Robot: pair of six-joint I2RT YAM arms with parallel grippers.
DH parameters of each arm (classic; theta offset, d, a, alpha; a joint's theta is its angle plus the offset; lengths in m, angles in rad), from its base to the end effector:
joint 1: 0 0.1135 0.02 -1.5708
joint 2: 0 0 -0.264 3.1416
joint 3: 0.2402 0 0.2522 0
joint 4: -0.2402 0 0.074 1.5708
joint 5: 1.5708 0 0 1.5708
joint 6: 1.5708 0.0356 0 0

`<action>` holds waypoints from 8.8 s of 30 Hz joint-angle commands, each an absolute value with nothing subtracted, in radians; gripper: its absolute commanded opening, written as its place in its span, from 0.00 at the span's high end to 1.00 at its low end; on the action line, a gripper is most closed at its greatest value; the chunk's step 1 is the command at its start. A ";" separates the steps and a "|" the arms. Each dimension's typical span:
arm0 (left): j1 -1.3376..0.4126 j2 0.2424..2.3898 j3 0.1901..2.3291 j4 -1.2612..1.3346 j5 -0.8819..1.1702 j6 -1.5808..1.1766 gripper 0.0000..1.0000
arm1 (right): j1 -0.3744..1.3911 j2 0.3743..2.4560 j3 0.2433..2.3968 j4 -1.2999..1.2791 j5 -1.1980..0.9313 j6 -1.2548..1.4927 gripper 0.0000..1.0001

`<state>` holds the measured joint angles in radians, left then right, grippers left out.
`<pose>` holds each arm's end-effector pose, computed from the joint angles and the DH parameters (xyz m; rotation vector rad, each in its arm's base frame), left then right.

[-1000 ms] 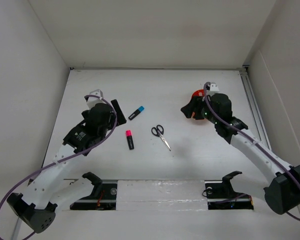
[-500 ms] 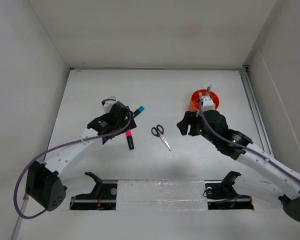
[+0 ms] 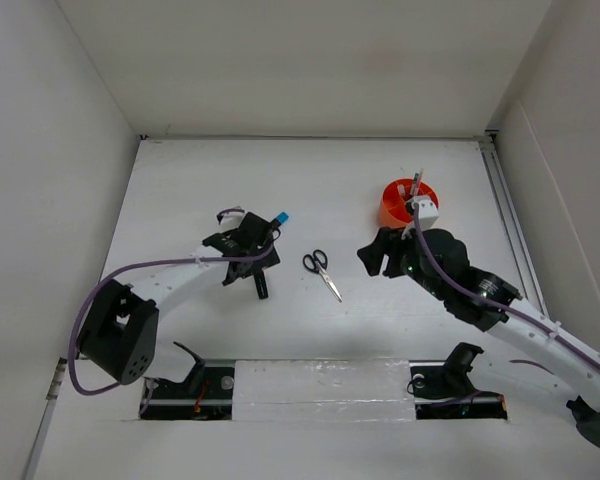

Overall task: Sort the stationery into containers
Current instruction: Pick up the pen from the center of the board, then place the pen in the storage box.

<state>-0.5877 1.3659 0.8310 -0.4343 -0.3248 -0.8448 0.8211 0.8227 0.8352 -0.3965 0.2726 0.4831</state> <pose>0.2298 -0.1395 0.2099 -0.4420 2.4384 -0.1982 0.1331 0.1289 0.3295 -0.1524 1.9815 0.5943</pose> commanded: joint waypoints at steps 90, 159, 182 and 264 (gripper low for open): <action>-0.286 1.749 1.927 -0.442 -0.031 -0.586 1.00 | 0.356 1.385 1.287 -0.061 -0.534 0.331 0.26; -0.275 1.284 1.516 -0.448 0.262 -0.502 1.00 | 0.825 1.718 1.675 -0.003 -0.140 0.583 0.31; -0.275 1.284 1.517 -0.457 0.299 -0.502 1.00 | 0.825 1.789 1.695 0.109 -0.195 0.629 0.61; -0.232 1.154 1.247 -0.469 -0.026 -0.594 0.00 | 0.344 1.399 1.155 0.069 0.460 0.242 1.00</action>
